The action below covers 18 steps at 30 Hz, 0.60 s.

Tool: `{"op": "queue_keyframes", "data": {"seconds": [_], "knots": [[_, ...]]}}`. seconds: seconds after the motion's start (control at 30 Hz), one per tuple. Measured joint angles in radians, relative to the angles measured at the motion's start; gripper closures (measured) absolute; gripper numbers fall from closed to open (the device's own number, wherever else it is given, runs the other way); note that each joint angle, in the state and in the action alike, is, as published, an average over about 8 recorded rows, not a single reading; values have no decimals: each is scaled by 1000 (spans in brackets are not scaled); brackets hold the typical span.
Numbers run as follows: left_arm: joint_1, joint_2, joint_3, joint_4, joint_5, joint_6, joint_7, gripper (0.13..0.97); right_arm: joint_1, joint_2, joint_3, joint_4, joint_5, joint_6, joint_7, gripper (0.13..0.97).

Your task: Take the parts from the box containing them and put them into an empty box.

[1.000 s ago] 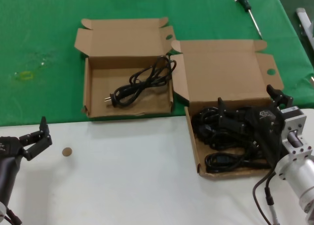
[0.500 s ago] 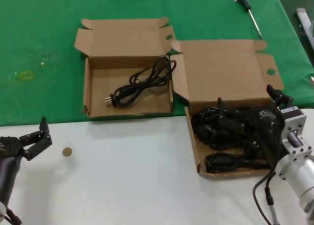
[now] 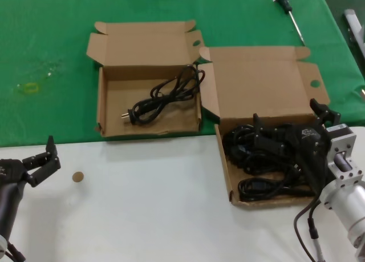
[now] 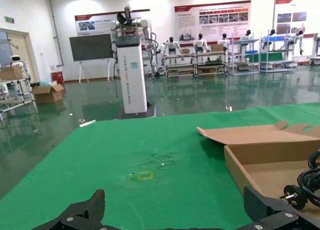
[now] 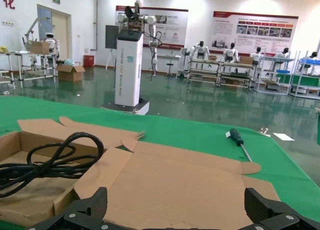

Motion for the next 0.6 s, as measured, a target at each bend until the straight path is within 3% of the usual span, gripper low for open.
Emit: {"op": "queue_keyframes", "data": {"seconds": [0.6], "knots": [[0, 0, 0, 0, 0, 0, 0, 132, 0, 0, 0, 0, 0, 0, 0, 129]]}}
